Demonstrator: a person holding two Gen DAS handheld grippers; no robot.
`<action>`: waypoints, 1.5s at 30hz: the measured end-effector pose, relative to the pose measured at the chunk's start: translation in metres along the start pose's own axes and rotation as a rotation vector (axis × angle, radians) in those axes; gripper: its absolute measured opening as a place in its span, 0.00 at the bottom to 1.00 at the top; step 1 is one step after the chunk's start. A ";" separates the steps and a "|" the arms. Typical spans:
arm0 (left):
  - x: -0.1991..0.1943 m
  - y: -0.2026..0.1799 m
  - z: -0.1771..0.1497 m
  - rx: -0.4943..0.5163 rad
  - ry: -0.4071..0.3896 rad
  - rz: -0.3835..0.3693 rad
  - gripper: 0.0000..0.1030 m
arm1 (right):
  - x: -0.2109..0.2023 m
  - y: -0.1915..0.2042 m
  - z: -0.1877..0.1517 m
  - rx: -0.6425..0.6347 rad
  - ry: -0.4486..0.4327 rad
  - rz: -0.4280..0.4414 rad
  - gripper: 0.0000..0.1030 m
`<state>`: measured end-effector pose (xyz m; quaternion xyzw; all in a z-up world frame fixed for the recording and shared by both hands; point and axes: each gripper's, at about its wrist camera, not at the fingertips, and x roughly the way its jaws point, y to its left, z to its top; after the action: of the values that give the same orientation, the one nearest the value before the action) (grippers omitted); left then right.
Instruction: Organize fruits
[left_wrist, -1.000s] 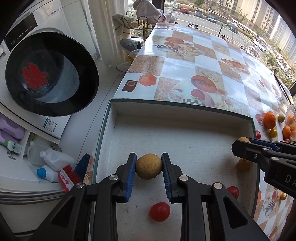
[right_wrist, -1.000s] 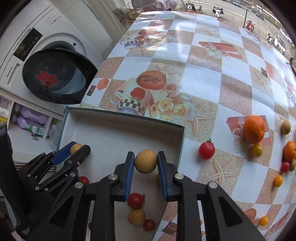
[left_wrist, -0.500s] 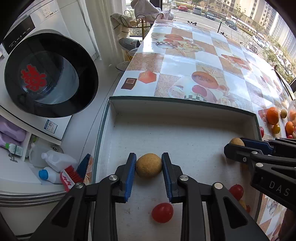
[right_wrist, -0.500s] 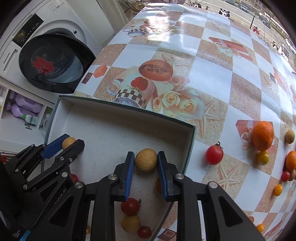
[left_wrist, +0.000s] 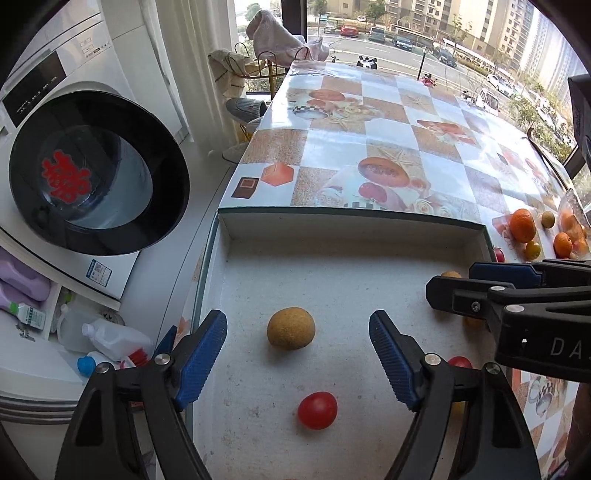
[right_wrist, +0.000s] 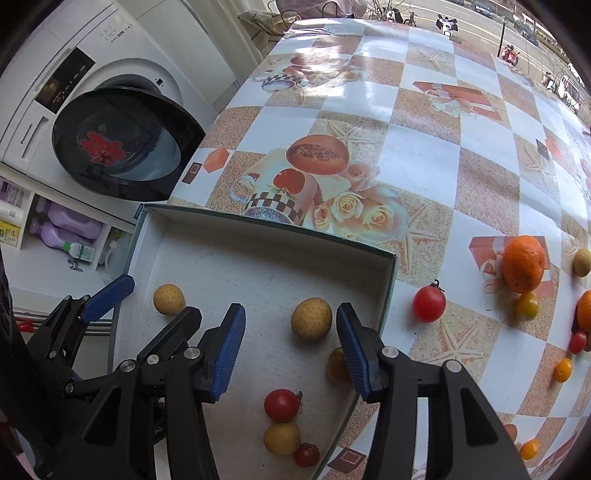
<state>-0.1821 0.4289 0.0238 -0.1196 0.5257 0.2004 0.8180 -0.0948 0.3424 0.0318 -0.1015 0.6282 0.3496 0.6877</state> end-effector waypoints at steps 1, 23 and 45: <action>0.000 -0.001 0.000 -0.001 0.007 0.000 0.78 | -0.002 -0.001 0.000 0.004 -0.003 -0.001 0.56; -0.055 -0.021 -0.043 -0.027 0.163 0.029 1.00 | -0.078 0.000 -0.063 0.033 0.036 -0.094 1.00; -0.131 -0.023 -0.074 0.054 0.241 0.019 1.00 | -0.139 0.027 -0.123 0.002 0.118 -0.169 1.00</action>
<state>-0.2798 0.3514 0.1112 -0.1157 0.6264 0.1779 0.7501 -0.2046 0.2421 0.1463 -0.1737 0.6573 0.2831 0.6765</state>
